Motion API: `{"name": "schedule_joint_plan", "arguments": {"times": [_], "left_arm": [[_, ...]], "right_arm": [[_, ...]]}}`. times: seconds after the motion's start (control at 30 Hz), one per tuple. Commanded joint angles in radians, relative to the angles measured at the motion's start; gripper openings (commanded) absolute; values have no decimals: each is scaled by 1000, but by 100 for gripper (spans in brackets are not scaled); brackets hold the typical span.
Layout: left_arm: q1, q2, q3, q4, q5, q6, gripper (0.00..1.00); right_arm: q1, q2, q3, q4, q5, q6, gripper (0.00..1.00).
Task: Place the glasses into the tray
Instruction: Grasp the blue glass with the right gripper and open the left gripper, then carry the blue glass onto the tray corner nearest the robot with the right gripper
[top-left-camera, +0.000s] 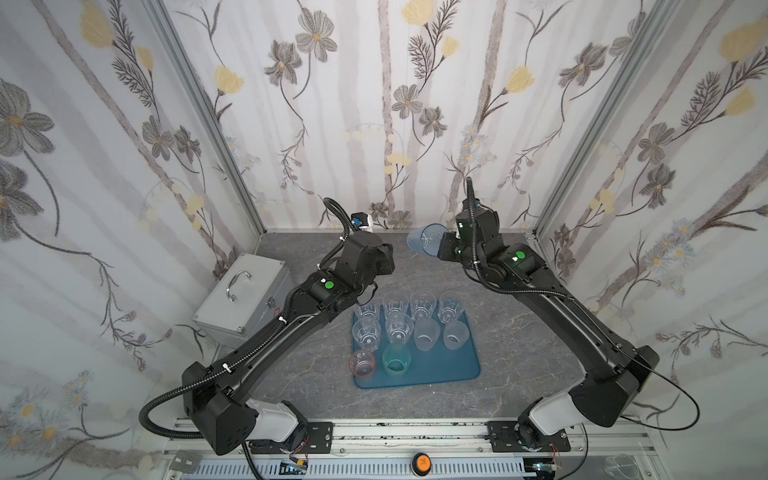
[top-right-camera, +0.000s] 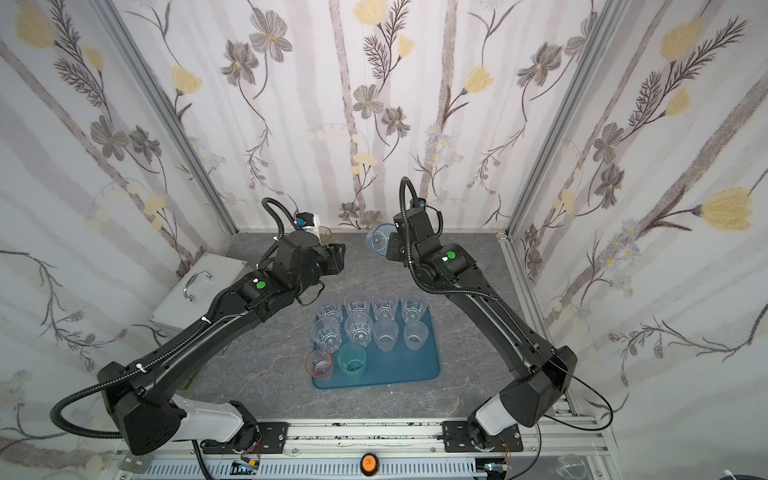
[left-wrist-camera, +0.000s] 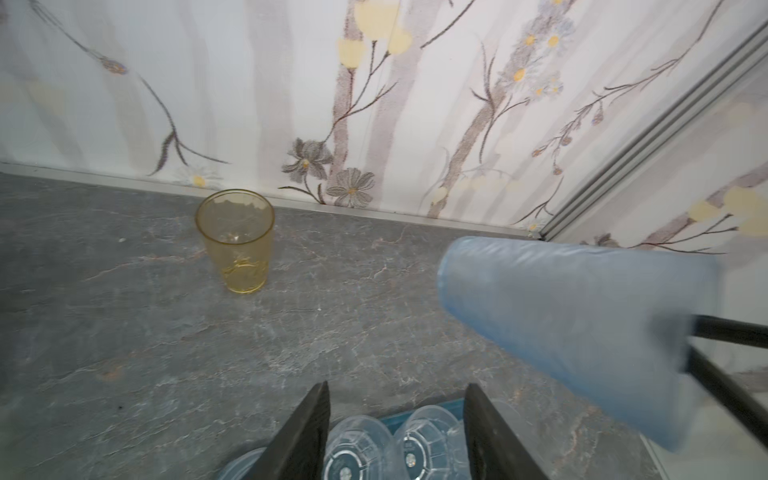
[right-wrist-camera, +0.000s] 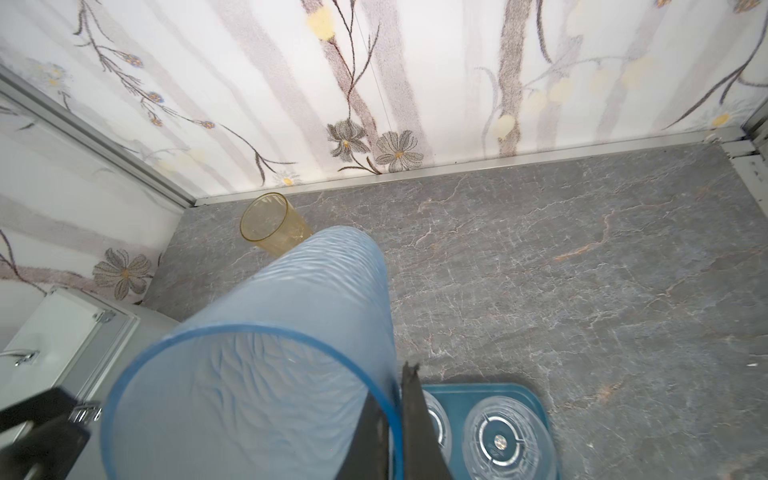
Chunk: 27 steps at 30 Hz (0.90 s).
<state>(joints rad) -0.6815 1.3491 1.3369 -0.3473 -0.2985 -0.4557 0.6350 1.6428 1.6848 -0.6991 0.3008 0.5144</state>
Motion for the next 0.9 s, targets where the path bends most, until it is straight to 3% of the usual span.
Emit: {"name": "schedule_joint_plan", "arguments": {"times": [0.0,0.23,0.43,0.63,0.73,0.87], "left_arm": [[38,-56,-78,26,-49,57,55],[90,-203,-271,102,-93,112,60],[102,-225,-326,162,-61,97,61],[103,-200,-339,175,-33,89,61],[106,-196,-336,181,-29,93,61],[105,-201,-348,188,-27,95,62]], "right_arm": [[-8,-75,-10,-204,-60,-82,0],[-8,-266,-194,-486,-85,-78,0],[15,-349,-340,-595,-167,-46,0],[157,-335,-453,-577,-213,23,0],[240,-294,-489,-489,-251,56,0],[276,-218,-483,-375,-256,66,0]]}}
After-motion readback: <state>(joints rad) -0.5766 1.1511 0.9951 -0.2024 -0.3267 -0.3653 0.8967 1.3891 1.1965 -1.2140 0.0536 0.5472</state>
